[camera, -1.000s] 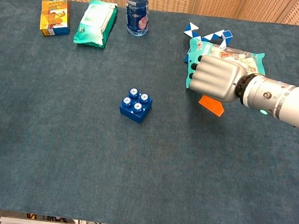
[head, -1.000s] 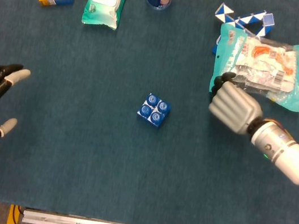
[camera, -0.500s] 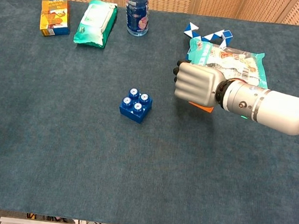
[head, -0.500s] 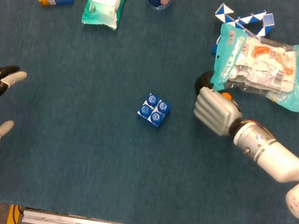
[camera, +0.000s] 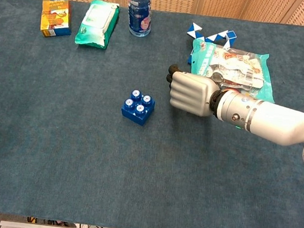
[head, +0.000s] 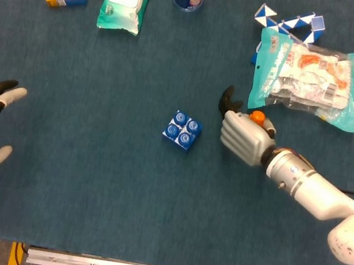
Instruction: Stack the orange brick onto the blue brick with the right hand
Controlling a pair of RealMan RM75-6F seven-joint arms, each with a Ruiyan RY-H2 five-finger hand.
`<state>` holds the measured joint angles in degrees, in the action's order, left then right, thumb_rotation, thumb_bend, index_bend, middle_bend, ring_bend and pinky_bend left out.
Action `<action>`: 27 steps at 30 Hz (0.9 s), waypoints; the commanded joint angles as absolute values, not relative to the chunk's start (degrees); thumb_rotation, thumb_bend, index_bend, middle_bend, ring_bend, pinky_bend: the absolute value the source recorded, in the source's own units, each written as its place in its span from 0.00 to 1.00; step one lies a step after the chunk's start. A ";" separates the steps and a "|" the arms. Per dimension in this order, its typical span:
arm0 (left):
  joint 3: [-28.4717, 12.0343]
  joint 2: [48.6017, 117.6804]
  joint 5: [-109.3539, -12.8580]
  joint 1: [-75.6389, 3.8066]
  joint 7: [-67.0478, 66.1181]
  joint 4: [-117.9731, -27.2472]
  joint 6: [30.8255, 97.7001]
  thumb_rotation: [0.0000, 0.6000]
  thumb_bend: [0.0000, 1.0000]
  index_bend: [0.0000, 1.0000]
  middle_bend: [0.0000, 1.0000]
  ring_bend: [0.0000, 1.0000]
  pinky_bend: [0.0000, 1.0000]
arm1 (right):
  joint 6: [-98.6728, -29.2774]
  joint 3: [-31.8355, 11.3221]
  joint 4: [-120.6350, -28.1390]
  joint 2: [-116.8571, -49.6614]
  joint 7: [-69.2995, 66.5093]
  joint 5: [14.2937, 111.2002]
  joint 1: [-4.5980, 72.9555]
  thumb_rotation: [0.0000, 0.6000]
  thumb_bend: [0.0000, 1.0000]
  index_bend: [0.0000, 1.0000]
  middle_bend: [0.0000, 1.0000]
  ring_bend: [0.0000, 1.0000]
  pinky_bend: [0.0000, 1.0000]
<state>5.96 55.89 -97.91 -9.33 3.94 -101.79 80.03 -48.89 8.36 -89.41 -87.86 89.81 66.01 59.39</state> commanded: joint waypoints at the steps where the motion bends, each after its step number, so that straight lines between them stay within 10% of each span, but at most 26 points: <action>1: 5.98 55.90 -98.07 -9.29 3.99 -101.78 80.15 1.00 0.27 0.12 0.11 0.12 0.23 | -49.42 8.76 -89.24 -88.19 90.22 66.02 59.24 1.00 0.15 0.48 0.40 0.22 0.22; 27: 6.40 55.21 -99.05 -9.33 3.33 -102.59 79.77 1.00 0.27 0.11 0.11 0.12 0.23 | -58.47 3.59 -105.49 -79.41 75.02 56.78 53.79 1.00 0.06 0.35 0.36 0.21 0.27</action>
<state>6.40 55.22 -99.04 -9.32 3.33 -102.59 79.77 -57.92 4.15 -104.11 -80.59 75.87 58.33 54.30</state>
